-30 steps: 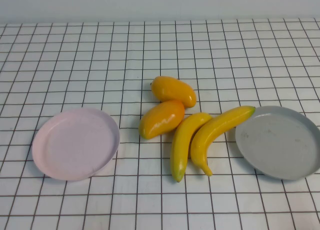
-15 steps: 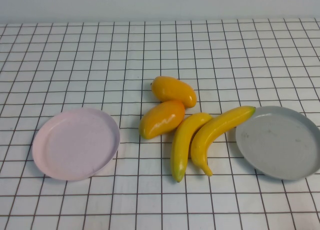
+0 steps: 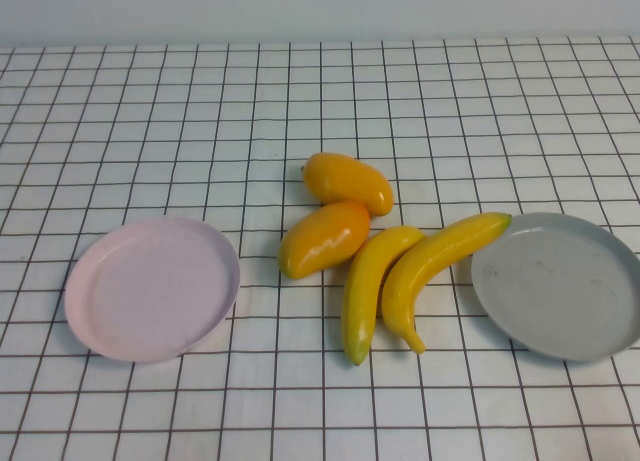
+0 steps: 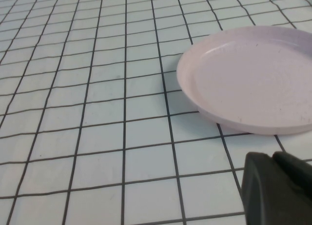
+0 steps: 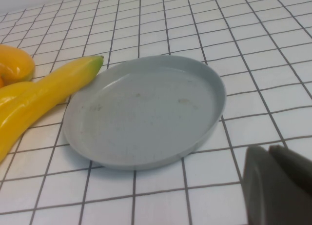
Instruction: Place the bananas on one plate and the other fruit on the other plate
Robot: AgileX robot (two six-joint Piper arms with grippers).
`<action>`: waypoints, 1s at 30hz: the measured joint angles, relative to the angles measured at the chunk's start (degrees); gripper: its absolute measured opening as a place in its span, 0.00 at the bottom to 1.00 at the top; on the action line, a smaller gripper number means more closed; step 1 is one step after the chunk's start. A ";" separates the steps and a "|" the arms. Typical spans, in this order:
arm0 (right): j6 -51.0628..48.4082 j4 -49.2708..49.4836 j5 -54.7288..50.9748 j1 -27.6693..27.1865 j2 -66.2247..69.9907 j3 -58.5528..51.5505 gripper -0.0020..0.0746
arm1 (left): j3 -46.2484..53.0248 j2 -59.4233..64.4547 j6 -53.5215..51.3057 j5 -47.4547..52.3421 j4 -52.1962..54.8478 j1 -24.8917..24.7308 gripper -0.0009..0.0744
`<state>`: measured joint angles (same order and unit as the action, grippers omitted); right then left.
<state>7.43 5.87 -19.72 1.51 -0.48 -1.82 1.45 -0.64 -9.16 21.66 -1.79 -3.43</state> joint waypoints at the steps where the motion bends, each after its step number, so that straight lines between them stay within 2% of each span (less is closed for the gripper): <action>1: 0.00 0.00 0.00 0.00 0.00 0.00 0.01 | 0.00 0.00 0.00 -0.10 0.00 0.00 0.01; 7: 0.00 0.00 0.00 0.00 0.00 0.00 0.01 | 0.00 0.00 0.00 -0.10 -0.89 0.00 0.01; 15: 0.00 0.00 0.00 0.00 0.00 0.00 0.01 | 0.00 0.00 0.72 -5.00 -9.50 0.00 0.01; 30: 0.00 0.00 0.00 0.00 0.00 0.00 0.01 | 0.00 0.00 0.86 -8.85 -14.72 0.00 0.01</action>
<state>7.43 5.87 -19.72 1.51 -0.48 -1.82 1.45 -0.64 -8.30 12.82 -16.51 -3.43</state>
